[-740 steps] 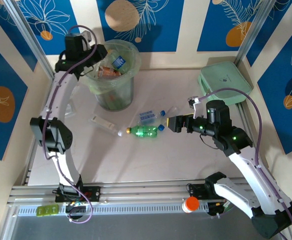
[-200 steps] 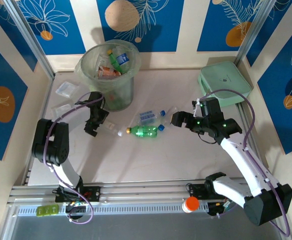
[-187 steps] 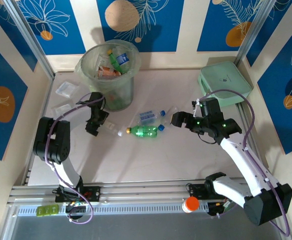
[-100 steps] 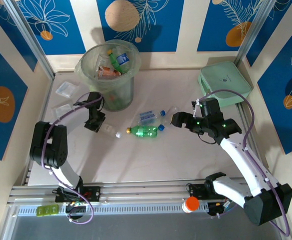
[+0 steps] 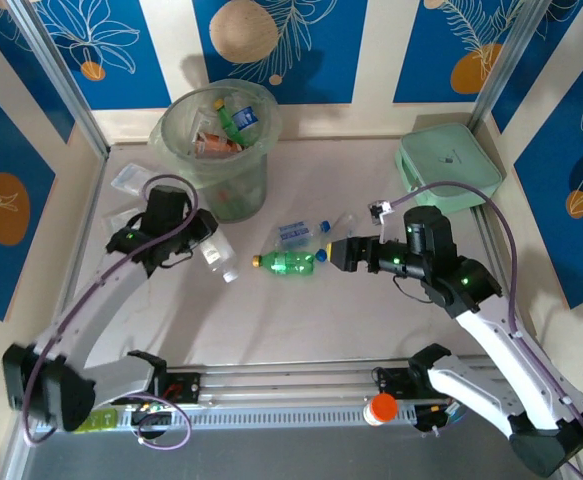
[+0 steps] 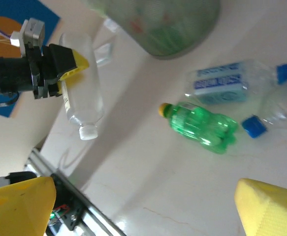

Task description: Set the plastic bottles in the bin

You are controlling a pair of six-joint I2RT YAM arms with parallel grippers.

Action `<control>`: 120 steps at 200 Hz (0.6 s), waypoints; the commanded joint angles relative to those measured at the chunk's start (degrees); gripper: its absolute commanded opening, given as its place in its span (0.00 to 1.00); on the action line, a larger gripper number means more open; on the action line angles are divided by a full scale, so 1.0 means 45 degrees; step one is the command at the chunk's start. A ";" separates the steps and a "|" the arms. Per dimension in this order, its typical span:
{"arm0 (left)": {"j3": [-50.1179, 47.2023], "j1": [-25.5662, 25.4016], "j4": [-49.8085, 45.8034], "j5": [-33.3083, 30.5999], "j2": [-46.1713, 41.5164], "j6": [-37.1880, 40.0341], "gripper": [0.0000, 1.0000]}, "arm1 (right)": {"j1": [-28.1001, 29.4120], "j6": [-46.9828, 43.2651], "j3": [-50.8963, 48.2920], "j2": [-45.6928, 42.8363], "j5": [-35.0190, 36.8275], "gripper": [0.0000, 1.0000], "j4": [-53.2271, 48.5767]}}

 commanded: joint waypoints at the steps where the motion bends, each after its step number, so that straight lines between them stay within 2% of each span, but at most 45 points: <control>1: 0.0083 -0.0080 0.1438 0.0647 -0.0861 0.2201 0.12 | 0.0255 -0.0319 0.0505 0.0211 -0.0614 0.93 0.0318; 25: 0.1346 -0.0073 0.2009 0.1105 -0.0254 0.2979 0.13 | 0.0349 -0.0378 0.0533 0.0314 -0.0523 0.93 0.0307; 51: 0.3332 0.0076 0.2624 0.1554 0.1190 0.2788 0.14 | 0.0359 -0.0411 0.0550 0.0372 -0.0350 0.93 0.0235; 92: 0.5576 0.0418 0.4793 0.1014 0.2876 0.2036 0.16 | 0.0359 -0.0746 0.0881 0.0473 0.0033 0.93 -0.0243; 111: 0.7048 0.0648 0.4591 0.0017 0.4002 0.1320 0.17 | 0.0354 -0.0807 0.0941 0.0543 0.0267 0.93 -0.0390; 120: 0.7736 0.0928 0.4430 -0.0003 0.4602 0.0742 0.17 | 0.0356 -0.0835 0.0960 0.0622 0.0380 0.93 -0.0429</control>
